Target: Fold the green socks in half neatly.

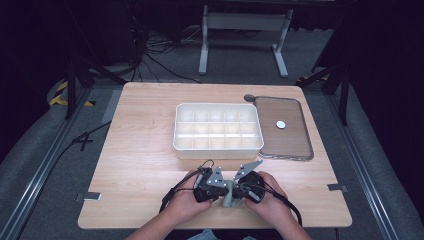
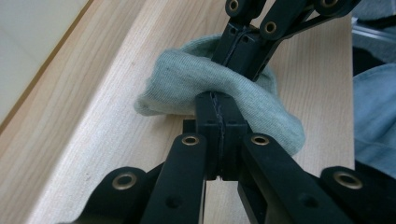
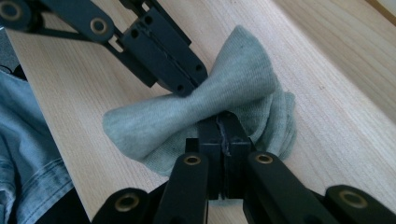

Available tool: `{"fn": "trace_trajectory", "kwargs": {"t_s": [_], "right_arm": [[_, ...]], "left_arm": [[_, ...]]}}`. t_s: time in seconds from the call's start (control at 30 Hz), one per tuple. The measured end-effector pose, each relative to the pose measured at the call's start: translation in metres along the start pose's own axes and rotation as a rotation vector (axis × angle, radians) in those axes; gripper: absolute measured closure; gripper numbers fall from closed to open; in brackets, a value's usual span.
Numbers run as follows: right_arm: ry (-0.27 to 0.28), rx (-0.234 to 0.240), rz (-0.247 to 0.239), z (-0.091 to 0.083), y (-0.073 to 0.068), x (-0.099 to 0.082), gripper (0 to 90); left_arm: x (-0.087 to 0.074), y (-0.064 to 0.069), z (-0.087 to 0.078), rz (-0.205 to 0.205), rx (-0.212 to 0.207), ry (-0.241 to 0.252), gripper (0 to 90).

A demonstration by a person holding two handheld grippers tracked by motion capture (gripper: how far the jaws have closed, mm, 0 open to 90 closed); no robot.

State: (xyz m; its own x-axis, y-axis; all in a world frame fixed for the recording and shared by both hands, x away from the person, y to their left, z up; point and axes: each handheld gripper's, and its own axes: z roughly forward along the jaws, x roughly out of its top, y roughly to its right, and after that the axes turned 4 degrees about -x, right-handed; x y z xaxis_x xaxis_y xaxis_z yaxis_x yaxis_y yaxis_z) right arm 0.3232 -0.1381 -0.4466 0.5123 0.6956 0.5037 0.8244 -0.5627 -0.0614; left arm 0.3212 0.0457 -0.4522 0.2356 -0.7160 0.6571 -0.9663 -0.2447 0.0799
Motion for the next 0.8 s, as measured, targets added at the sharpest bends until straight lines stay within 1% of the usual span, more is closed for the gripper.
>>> {"fn": "trace_trajectory", "kwargs": {"t_s": [0.07,0.1,0.13,0.2,0.27,0.33,0.37,0.4,0.43,0.47,0.5,0.53,0.57,0.6,0.63,0.67,0.7,0.73,0.77,0.8], "right_arm": [[0.004,0.004,0.006,0.0,0.0,0.0,89.7],[0.008,0.008,0.013,0.001,0.001,-0.001,89.7],[0.015,0.019,0.022,0.001,0.002,-0.001,89.7],[0.017,0.029,0.029,0.001,0.003,-0.001,89.4],[0.018,0.016,0.023,0.001,0.001,-0.001,89.1],[0.017,0.004,0.008,0.001,-0.002,0.0,88.9],[0.016,0.003,0.007,0.001,-0.003,0.0,88.9],[0.019,0.004,0.008,0.001,-0.003,0.0,88.9],[0.021,0.007,0.009,0.001,-0.002,0.0,88.3],[0.022,0.013,0.009,0.001,-0.002,0.0,86.6],[0.027,0.025,0.013,0.0,-0.001,0.0,83.7],[0.032,0.033,0.012,-0.001,-0.001,-0.001,83.2],[0.032,0.033,0.012,-0.001,-0.001,-0.001,83.2],[0.037,0.029,0.008,-0.005,-0.001,-0.001,83.1],[0.047,0.031,0.007,-0.01,0.001,-0.001,82.5],[0.061,0.036,0.006,-0.015,0.003,-0.001,82.4],[0.076,0.035,0.015,-0.022,0.006,-0.002,82.6],[0.085,0.03,0.032,-0.029,0.011,-0.003,83.0],[0.085,0.03,0.032,-0.029,0.011,-0.003,83.0],[0.088,0.021,0.046,-0.035,0.016,-0.006,83.8]], "left_arm": [[0.0,-0.002,-0.001,0.01,-0.008,-0.005,89.7],[0.0,-0.002,-0.001,0.002,-0.008,0.001,89.3],[-0.001,-0.002,-0.001,0.0,-0.003,0.001,88.7],[0.0,-0.001,-0.001,-0.005,0.014,-0.014,88.8],[0.0,0.0,-0.001,-0.009,0.021,-0.028,89.6],[0.0,0.0,-0.001,-0.02,0.019,-0.03,89.7],[0.0,0.0,-0.002,-0.018,0.015,-0.039,89.7],[-0.001,0.0,-0.002,-0.024,0.016,-0.028,89.7],[-0.001,-0.001,-0.002,-0.023,0.014,-0.034,89.8],[-0.002,-0.001,-0.003,-0.042,0.024,-0.042,89.9],[-0.002,-0.002,-0.003,-0.049,0.033,-0.063,90.0],[-0.003,-0.002,-0.004,-0.059,0.036,-0.064,90.0],[-0.003,-0.002,-0.004,-0.059,0.036,-0.064,90.0],[-0.003,-0.004,-0.004,-0.052,0.03,-0.068,90.0],[-0.004,-0.003,-0.004,-0.066,0.032,-0.066,90.0],[-0.004,-0.003,-0.004,-0.065,0.031,-0.062,90.0],[-0.004,-0.003,-0.004,-0.068,0.031,-0.056,90.0],[-0.004,-0.003,-0.005,-0.063,0.026,-0.063,90.0],[-0.004,-0.003,-0.005,-0.063,0.026,-0.063,90.0],[-0.004,-0.002,-0.004,-0.063,0.022,-0.055,90.0]]}}
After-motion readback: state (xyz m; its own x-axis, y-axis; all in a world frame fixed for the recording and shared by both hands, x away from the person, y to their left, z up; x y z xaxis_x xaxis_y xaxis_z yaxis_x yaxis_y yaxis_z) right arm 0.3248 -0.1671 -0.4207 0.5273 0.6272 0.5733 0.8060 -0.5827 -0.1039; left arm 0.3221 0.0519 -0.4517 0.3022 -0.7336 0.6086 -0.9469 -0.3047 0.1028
